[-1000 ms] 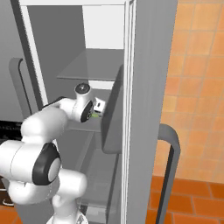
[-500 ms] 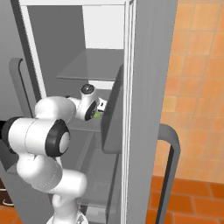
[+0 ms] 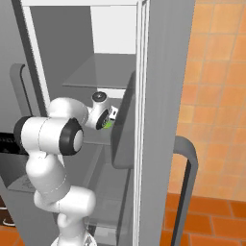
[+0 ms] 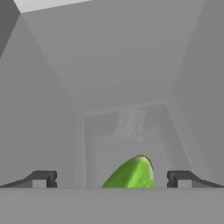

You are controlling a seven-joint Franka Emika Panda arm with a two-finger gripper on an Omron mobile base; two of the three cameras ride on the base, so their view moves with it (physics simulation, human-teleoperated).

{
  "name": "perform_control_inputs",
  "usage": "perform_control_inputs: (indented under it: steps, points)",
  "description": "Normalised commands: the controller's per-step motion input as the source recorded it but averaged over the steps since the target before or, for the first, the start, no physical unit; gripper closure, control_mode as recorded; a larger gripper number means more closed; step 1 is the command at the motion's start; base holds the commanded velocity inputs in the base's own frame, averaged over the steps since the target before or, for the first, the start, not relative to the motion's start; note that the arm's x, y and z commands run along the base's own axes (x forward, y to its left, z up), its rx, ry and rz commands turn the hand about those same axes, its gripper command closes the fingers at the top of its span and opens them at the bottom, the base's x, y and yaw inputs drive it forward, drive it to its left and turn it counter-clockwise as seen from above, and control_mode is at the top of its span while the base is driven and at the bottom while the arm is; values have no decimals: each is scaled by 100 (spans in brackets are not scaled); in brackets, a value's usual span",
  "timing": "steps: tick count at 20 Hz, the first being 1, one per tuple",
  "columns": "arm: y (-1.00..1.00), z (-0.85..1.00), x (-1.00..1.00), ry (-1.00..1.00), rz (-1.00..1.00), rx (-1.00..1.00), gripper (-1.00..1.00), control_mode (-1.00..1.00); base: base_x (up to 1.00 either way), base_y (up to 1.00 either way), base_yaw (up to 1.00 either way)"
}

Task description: Grab a lemon wedge from the fridge and one ice cube from the ice bowl, and put them in the glass of lemonade.

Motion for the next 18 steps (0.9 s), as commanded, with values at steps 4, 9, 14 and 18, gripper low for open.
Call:
perform_control_inputs:
  steps: [4,9,14,18]
  points:
    - [-5,-6,-26,7,-6,0,-100,-100,0,0,0]
    - [0,-2,-5,0,-5,0,-100,-100,0,0,0]
    - [0,-18,4,1,-5,0,-100,-100,0,0,0]
    - [0,-1,-4,3,-3,0,-100,-100,0,0,0]
